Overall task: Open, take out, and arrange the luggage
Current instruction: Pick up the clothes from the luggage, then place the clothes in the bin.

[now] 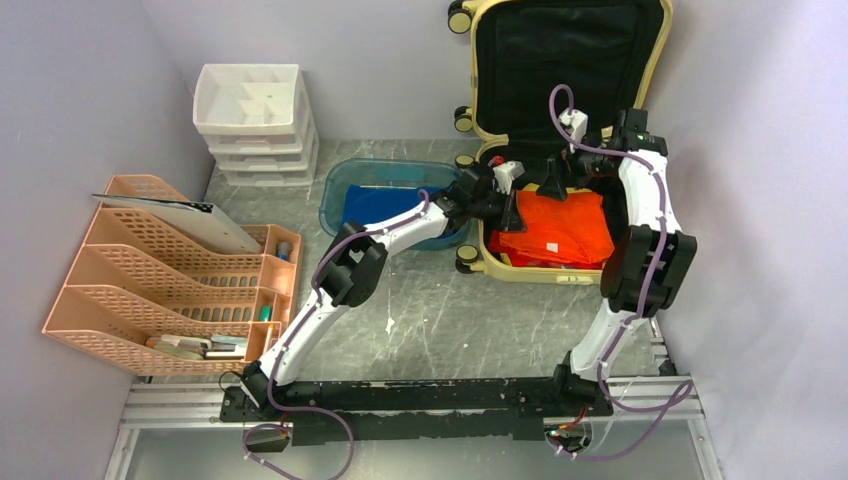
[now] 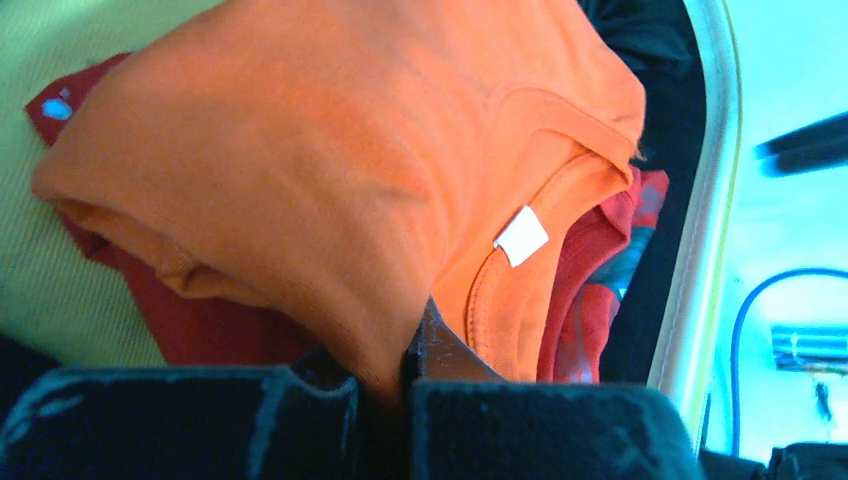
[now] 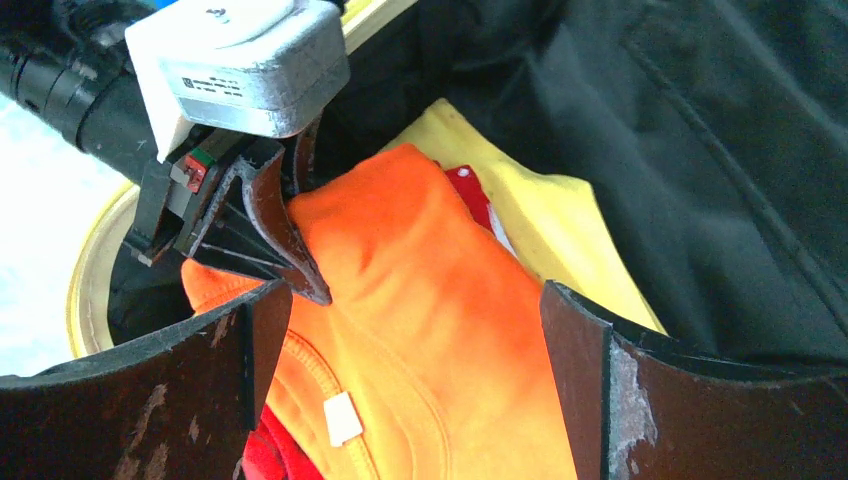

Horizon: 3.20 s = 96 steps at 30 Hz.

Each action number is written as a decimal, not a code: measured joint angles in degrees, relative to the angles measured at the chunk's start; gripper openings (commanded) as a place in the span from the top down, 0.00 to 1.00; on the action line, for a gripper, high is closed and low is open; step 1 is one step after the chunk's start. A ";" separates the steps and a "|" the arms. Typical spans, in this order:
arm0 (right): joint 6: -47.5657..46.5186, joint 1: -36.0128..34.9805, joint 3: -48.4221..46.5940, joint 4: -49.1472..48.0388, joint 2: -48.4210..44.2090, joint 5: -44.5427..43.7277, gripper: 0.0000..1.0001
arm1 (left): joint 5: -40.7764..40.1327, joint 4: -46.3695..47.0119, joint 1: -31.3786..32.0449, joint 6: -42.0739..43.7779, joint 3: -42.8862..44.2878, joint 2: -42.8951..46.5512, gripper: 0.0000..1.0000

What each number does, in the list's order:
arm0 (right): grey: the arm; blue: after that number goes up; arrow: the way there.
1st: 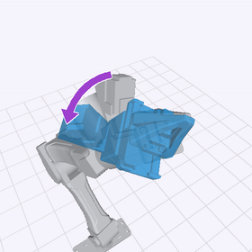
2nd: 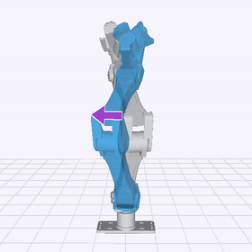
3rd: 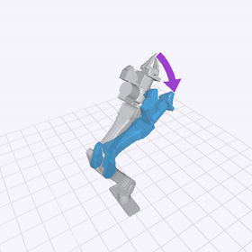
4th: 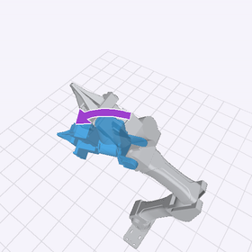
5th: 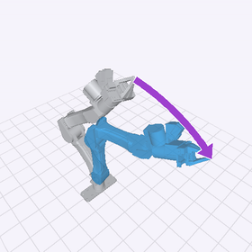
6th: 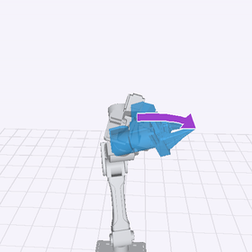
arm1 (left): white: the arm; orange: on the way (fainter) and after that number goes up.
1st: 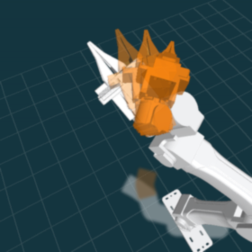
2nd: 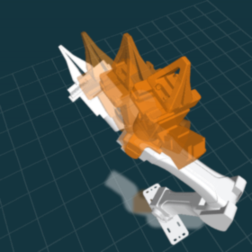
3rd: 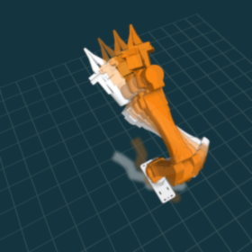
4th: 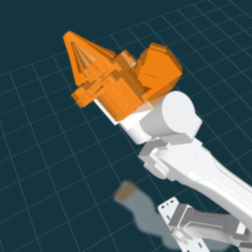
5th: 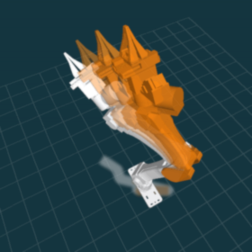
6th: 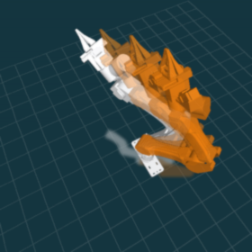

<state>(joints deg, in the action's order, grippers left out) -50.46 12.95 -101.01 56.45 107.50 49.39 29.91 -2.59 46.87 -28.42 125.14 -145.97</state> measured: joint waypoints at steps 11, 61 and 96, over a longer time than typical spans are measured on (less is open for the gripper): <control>14.78 0.26 8.33 -10.16 -11.72 -7.26 0.00 | -9.49 -11.37 -0.15 -3.41 7.19 1.11 0.95; 20.26 -1.27 13.81 -17.14 -13.05 -8.37 0.00 | -21.53 -27.32 -16.02 2.23 -15.43 25.94 0.95; 20.04 -2.08 14.93 -17.49 -14.73 -8.17 0.00 | -26.71 -24.61 -25.68 12.28 -35.45 30.88 0.95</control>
<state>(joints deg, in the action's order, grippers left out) -30.41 10.87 -86.08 38.96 92.77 41.21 3.20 -27.20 21.19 -16.14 89.69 -115.09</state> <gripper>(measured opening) 0.997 0.088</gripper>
